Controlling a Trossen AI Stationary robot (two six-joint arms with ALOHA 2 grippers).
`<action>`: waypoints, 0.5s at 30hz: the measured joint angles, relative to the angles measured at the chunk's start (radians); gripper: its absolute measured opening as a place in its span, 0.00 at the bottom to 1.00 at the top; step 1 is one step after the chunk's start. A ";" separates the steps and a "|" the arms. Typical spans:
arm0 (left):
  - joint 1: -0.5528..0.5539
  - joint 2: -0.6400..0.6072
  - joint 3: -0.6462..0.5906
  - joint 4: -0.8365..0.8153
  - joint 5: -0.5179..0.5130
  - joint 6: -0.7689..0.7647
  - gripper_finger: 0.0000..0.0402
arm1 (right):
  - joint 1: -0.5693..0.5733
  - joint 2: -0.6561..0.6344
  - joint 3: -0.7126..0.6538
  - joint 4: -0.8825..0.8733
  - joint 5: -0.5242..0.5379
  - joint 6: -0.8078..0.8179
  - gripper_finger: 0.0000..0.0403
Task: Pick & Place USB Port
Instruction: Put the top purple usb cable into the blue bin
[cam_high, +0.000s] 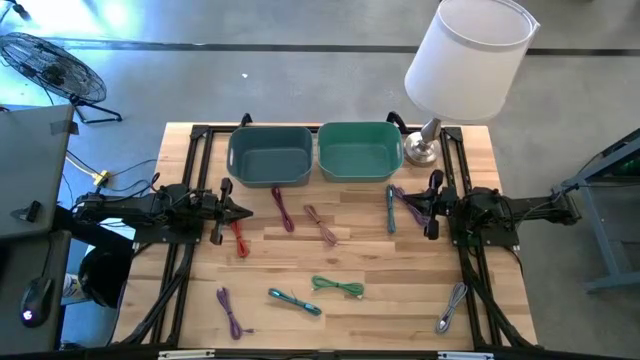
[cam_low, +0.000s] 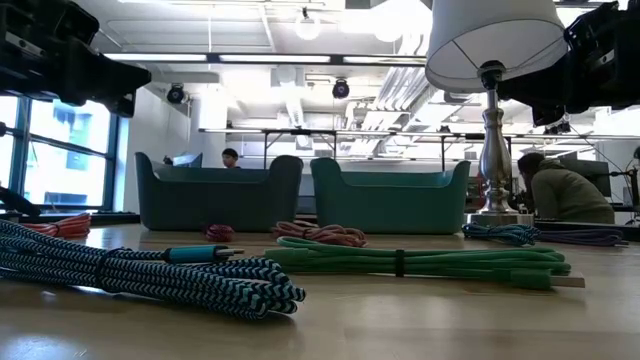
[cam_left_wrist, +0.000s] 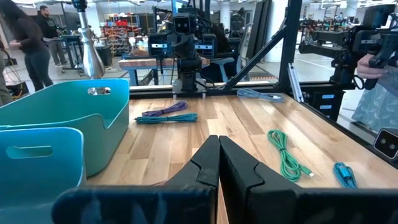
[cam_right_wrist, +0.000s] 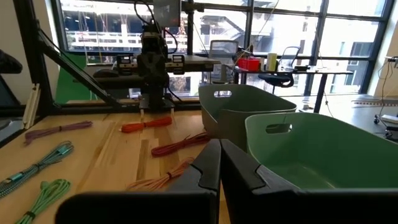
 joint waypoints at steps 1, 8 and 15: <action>0.000 0.000 0.000 0.000 0.007 0.000 0.00 | 0.000 0.000 0.000 -0.001 0.000 -0.001 0.00; 0.000 0.000 0.009 0.014 0.023 0.098 0.00 | 0.000 0.000 0.000 -0.006 -0.007 -0.006 0.00; 0.000 0.036 0.086 -0.061 -0.027 0.319 0.00 | 0.000 0.082 0.103 -0.051 0.034 -0.155 0.00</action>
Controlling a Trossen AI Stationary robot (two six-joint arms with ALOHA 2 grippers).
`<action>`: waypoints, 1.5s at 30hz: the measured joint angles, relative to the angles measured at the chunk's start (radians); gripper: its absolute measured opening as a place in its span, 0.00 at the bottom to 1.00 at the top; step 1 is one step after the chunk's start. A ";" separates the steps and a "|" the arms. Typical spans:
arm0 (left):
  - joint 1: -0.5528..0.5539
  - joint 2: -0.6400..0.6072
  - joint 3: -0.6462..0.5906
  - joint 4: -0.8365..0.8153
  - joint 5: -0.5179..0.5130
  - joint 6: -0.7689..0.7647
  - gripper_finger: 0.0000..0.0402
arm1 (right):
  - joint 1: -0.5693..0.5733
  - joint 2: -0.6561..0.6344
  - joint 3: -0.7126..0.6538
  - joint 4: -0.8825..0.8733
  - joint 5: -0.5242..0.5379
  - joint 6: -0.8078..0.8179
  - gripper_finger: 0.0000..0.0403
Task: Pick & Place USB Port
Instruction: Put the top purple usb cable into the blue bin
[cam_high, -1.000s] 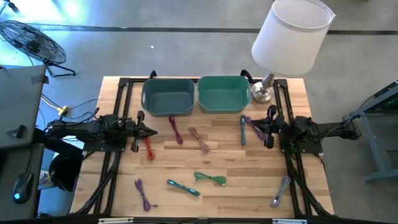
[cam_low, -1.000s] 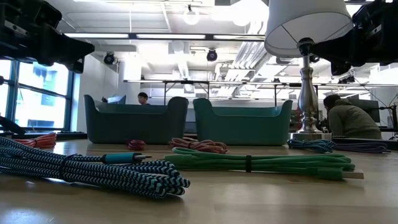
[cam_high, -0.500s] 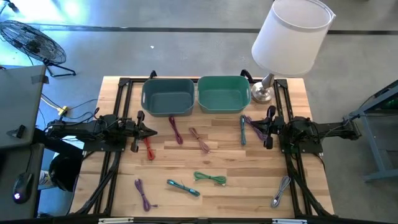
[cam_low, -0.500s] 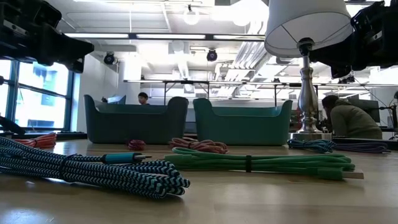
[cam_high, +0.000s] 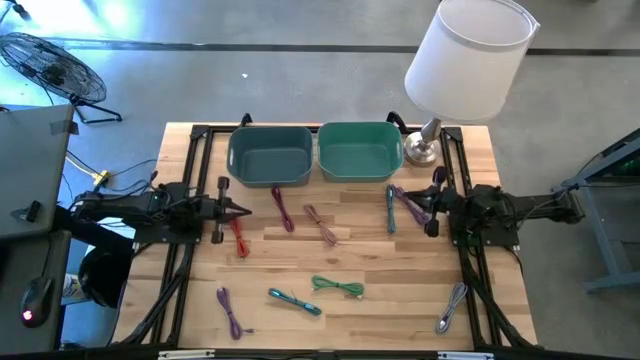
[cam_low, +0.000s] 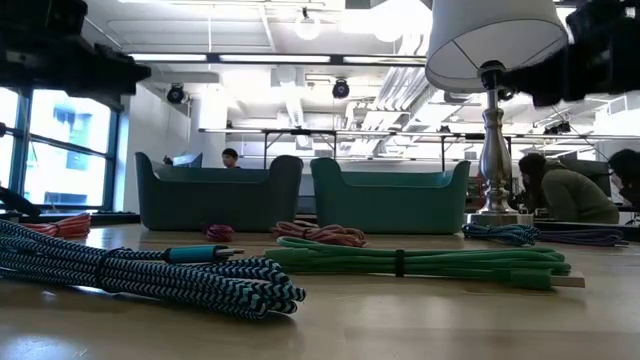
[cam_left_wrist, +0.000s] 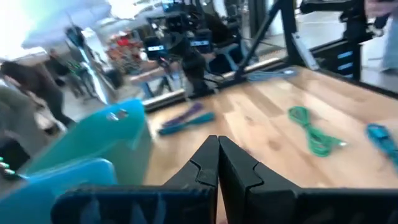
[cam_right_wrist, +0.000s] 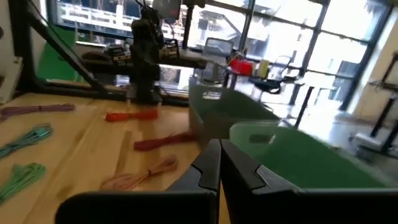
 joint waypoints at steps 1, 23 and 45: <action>0.000 0.012 0.013 -0.010 -0.010 0.018 0.00 | 0.000 0.032 0.033 -0.035 0.018 -0.001 0.00; 0.000 0.212 0.152 -0.226 -0.160 0.075 0.08 | 0.058 1.184 0.955 -1.305 0.076 0.790 0.34; 0.000 0.213 0.153 -0.178 -0.137 0.071 0.38 | -0.065 1.366 0.670 -1.132 -0.147 0.723 0.59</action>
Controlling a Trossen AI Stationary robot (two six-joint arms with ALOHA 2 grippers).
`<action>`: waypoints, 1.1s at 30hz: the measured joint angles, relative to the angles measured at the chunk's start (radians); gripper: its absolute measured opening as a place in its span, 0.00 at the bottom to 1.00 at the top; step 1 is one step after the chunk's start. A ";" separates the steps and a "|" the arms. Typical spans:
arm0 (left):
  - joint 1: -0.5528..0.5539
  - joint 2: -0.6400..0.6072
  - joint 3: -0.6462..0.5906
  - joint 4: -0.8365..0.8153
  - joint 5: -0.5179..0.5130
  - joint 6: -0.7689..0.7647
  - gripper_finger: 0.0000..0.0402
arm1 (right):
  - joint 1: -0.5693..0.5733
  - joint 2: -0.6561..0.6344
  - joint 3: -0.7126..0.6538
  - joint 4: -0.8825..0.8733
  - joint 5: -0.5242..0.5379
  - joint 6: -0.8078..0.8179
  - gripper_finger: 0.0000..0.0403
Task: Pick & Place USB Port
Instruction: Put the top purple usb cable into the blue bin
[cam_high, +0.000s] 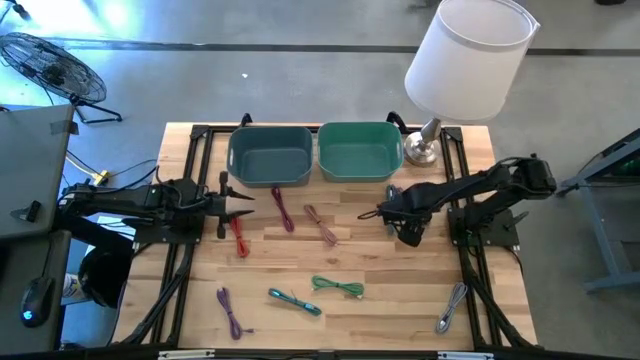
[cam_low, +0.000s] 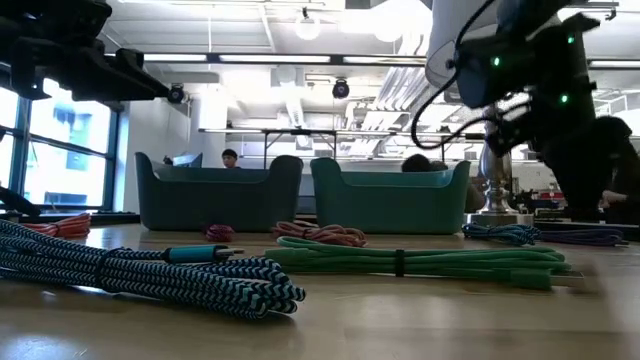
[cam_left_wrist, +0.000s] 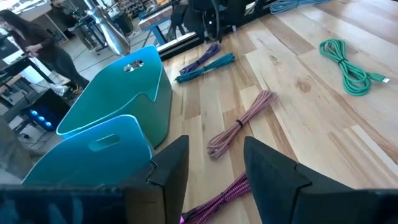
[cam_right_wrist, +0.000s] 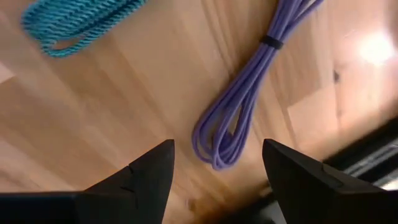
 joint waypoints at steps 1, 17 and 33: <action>0.000 0.000 0.000 0.000 0.000 0.000 0.38 | -0.013 0.000 -0.017 0.025 -0.002 -0.012 0.59; 0.000 0.000 0.000 0.001 -0.004 0.003 0.38 | -0.226 -0.017 -0.199 0.309 -0.121 -0.195 0.45; 0.000 0.000 0.000 0.026 0.055 -0.050 0.38 | -0.117 -0.051 -0.187 0.244 -0.041 -0.103 0.02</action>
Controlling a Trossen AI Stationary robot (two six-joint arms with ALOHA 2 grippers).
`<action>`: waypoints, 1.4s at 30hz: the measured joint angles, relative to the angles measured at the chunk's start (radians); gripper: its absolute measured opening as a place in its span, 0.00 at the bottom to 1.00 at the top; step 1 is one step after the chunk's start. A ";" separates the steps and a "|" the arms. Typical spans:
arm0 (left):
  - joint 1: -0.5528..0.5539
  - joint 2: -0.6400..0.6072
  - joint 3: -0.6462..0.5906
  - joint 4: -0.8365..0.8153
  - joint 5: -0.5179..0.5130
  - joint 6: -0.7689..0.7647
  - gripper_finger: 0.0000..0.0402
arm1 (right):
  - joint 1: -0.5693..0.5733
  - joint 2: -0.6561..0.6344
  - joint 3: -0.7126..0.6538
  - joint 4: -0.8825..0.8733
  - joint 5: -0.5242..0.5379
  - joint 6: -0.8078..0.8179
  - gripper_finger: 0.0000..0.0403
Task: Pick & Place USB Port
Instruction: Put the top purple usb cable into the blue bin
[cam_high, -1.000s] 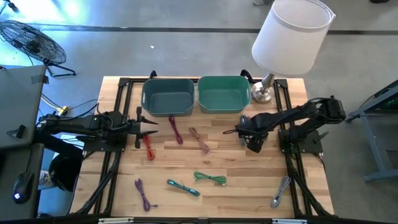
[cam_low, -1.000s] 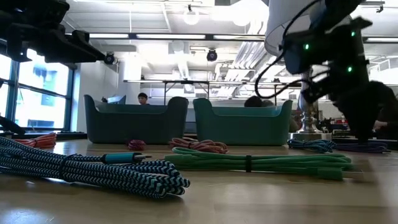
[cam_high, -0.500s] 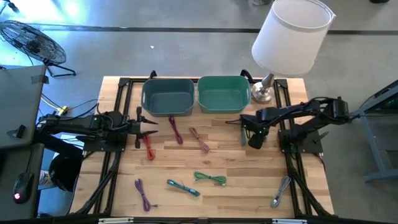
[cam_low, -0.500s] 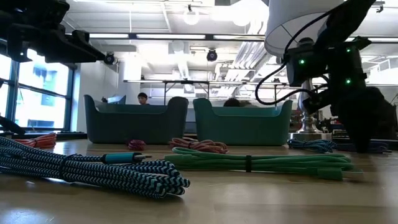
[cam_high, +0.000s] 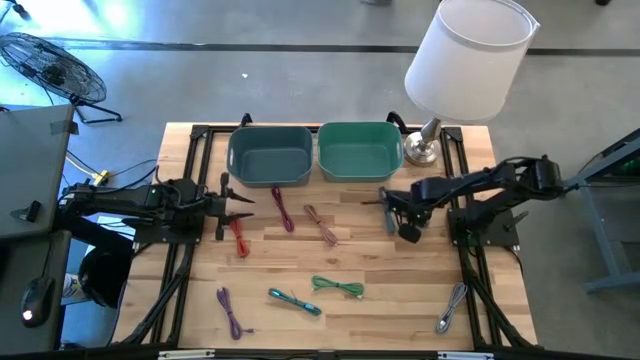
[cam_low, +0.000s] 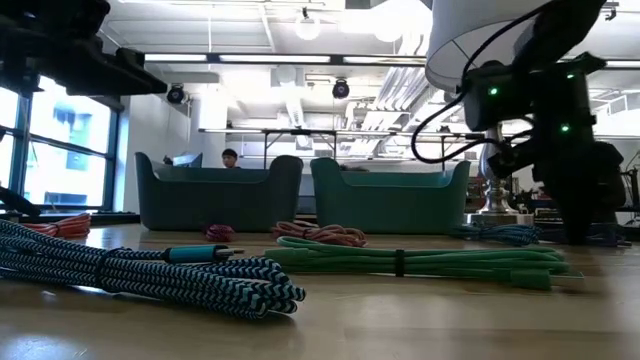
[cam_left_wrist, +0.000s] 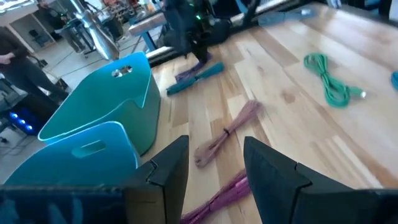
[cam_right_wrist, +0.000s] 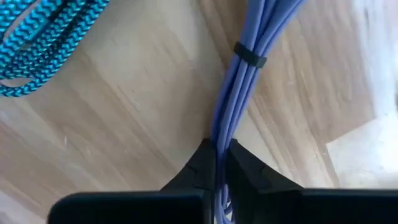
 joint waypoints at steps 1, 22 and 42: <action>0.000 0.000 0.000 0.020 0.001 -0.010 0.38 | 0.030 -0.010 0.011 -0.020 0.019 0.027 0.02; 0.000 0.283 0.000 0.660 0.133 -0.172 0.38 | 0.614 0.007 0.667 -0.009 0.599 -0.081 0.01; 0.000 0.844 0.078 1.218 0.307 -0.235 0.38 | 0.412 0.220 0.681 0.696 0.304 -0.795 0.01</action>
